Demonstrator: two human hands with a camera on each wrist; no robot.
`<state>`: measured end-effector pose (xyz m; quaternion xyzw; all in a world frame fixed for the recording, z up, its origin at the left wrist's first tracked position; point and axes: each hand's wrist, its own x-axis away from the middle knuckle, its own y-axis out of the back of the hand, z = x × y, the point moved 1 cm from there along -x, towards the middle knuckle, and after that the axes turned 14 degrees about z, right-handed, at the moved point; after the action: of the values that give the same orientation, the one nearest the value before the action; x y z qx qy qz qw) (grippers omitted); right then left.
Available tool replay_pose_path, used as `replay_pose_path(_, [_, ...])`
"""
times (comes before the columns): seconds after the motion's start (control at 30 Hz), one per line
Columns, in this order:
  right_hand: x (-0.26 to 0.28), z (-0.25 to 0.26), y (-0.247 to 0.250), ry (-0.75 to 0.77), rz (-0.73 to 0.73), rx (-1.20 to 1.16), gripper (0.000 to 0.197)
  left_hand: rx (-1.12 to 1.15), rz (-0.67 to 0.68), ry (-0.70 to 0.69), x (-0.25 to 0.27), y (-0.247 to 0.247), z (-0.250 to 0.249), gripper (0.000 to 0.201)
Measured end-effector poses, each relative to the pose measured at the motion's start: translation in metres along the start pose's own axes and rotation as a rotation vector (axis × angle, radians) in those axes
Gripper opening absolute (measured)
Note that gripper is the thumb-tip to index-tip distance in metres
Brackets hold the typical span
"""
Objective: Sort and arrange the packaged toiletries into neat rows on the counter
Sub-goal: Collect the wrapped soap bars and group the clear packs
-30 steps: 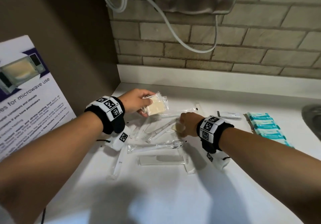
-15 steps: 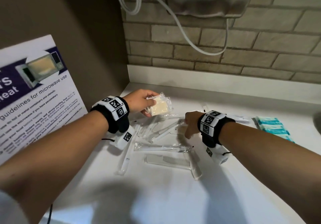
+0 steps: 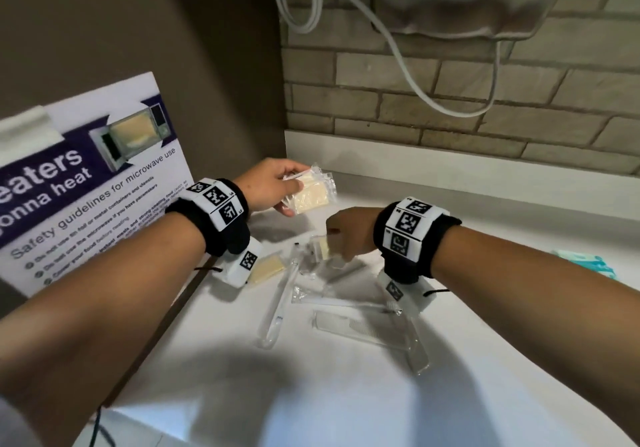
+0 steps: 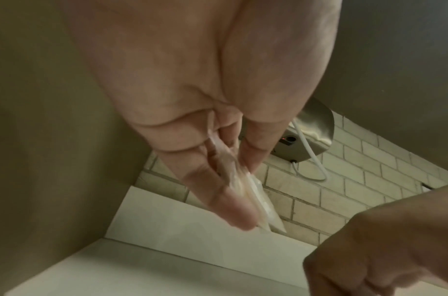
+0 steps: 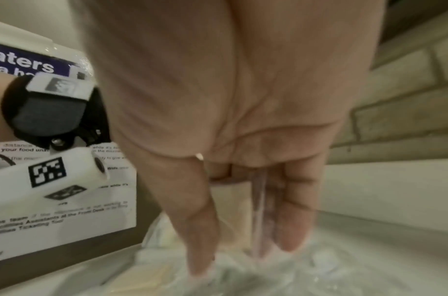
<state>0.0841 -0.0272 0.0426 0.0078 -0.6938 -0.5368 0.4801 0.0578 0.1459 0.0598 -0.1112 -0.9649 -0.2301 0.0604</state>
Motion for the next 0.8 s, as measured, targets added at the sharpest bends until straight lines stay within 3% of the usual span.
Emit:
replay_pose_path(0.27, [-0.045,0.077,-0.001,0.233,-0.004,0.014,0.053,-0.02,-0.148,0.052,0.026,0.022,0.019,0.035])
replay_pose_path(0.33, [-0.057,0.088,-0.004,0.231,-0.001,0.063,0.058,-0.05,-0.159,0.067,0.031,0.025,0.024,0.034])
replay_pose_path(0.5, [-0.082,0.099,-0.008,0.193,0.053,0.252,0.049,-0.105,-0.159,0.14,0.04,0.026,0.032,0.034])
replay_pose_path(0.67, [-0.088,0.094,-0.005,0.186,-0.125,0.226,0.059,-0.151,-0.189,0.154,0.041,0.025,0.038,0.037])
replay_pose_path(0.8, [-0.073,0.084,-0.005,0.224,-0.184,-0.029,0.029,-0.155,-0.215,0.138,0.042,0.024,0.036,0.037])
